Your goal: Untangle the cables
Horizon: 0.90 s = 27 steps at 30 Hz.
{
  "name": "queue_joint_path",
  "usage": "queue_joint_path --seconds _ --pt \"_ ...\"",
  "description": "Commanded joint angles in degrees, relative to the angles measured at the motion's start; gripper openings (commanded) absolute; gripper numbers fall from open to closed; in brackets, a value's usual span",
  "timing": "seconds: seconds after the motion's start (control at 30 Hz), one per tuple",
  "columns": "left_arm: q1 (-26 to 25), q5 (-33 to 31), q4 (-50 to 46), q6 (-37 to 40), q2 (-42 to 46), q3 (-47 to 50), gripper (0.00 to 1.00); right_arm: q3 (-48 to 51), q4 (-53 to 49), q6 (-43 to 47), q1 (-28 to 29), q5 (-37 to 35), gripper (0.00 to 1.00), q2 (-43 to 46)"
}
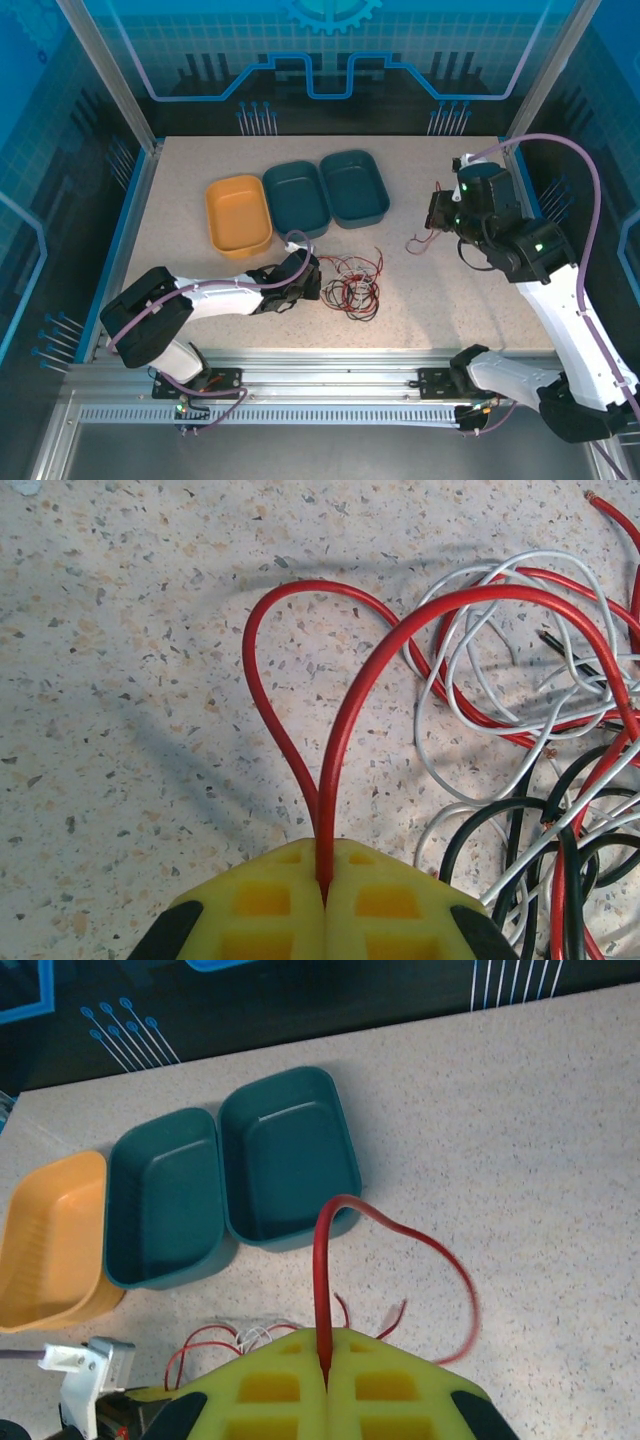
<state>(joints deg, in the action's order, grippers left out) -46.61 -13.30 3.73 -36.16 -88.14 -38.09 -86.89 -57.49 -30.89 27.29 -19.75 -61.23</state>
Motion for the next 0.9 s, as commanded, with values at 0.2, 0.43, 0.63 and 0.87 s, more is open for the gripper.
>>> queue_joint_path --seconds 0.2,0.43,0.63,0.87 --pt "0.6 1.5 1.0 0.3 1.0 -1.9 0.14 -9.2 1.5 7.3 -0.7 1.9 0.00 -7.5" --pt "0.6 3.3 0.3 1.7 6.0 -1.4 0.46 -16.0 6.1 11.6 -0.7 3.4 0.00 -17.4" --pt "1.1 3.8 -4.1 3.4 12.1 -2.0 0.78 -23.6 10.5 16.2 -0.7 1.5 0.00 -27.0" --pt "2.0 1.8 -8.8 3.9 20.6 -1.6 0.99 -30.1 17.3 19.4 -1.2 -0.5 0.00 -38.3"
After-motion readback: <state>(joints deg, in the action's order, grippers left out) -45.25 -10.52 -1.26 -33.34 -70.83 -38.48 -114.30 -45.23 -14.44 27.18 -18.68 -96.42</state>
